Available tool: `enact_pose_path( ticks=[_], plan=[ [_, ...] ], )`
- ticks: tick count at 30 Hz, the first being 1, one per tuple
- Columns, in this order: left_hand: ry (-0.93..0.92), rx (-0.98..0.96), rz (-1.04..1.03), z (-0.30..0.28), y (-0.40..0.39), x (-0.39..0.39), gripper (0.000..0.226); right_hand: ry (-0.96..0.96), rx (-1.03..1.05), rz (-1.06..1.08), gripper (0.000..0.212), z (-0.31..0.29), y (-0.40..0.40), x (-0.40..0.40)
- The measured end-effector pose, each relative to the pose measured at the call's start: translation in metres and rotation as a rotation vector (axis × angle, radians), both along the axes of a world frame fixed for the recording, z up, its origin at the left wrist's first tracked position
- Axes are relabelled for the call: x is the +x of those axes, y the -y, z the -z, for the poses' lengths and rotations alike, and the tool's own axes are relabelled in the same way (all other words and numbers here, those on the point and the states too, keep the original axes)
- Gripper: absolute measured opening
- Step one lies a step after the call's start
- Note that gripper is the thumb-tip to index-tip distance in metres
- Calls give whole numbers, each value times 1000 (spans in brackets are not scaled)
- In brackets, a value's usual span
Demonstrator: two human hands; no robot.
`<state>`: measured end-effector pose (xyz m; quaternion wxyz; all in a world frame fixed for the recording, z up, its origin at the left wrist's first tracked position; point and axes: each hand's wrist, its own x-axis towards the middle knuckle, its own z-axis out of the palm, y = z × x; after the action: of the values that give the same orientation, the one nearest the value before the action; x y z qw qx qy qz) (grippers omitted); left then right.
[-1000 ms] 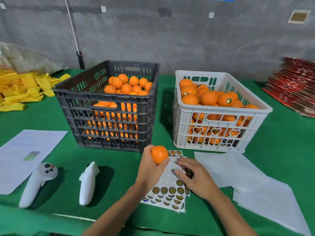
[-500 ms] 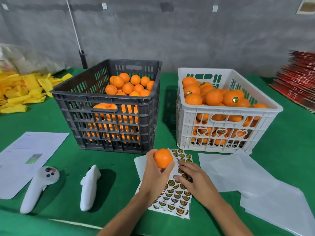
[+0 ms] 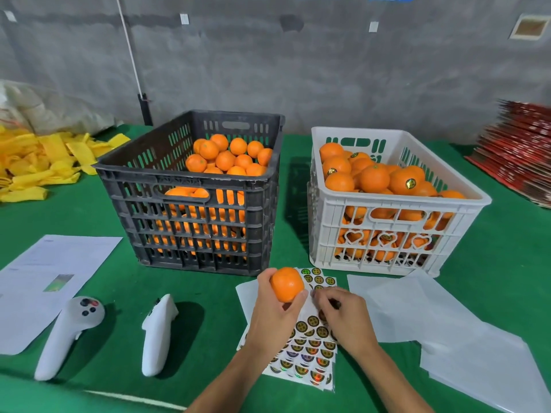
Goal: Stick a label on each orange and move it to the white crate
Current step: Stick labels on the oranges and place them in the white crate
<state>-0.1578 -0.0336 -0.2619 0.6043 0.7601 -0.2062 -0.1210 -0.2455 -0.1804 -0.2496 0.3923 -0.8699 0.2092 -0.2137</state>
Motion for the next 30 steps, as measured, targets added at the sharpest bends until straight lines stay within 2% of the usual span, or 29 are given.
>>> enact_pose_path(
  ticks=[2,5,7,11,12,13,16,20,23,25,28,30],
  plan=[
    [-6,20,1,-2,1,0,72,86,71,138,29,-13,1,12],
    [13,36,31,-4,3,-1,71,196,-148,166,20,-33,-16,32],
    [43,34,70,-6,2,1,66,97,-272,59,25,-37,-37,42],
    [156,14,57,-20,-1,11,36,-6,-366,-65,38,-50,-55,40],
    [214,45,44,-28,0,16,37,-21,-407,-69,41,-58,-55,38],
    [274,75,26,-38,1,21,40,-30,-451,-59,45,-67,-55,35],
    [362,9,63,-88,12,36,45,44,-569,2,53,-113,-45,34],
    [631,-18,25,-175,65,63,54,254,-554,111,58,-194,3,51],
    [733,-59,38,-234,116,77,51,240,-573,220,57,-241,44,70],
    [787,11,118,-257,141,83,53,181,-586,300,55,-258,66,78],
    [831,218,240,-274,161,99,61,94,-629,383,50,-267,85,91],
    [849,328,226,-286,158,117,62,121,-619,356,48,-269,86,106]
  ],
)
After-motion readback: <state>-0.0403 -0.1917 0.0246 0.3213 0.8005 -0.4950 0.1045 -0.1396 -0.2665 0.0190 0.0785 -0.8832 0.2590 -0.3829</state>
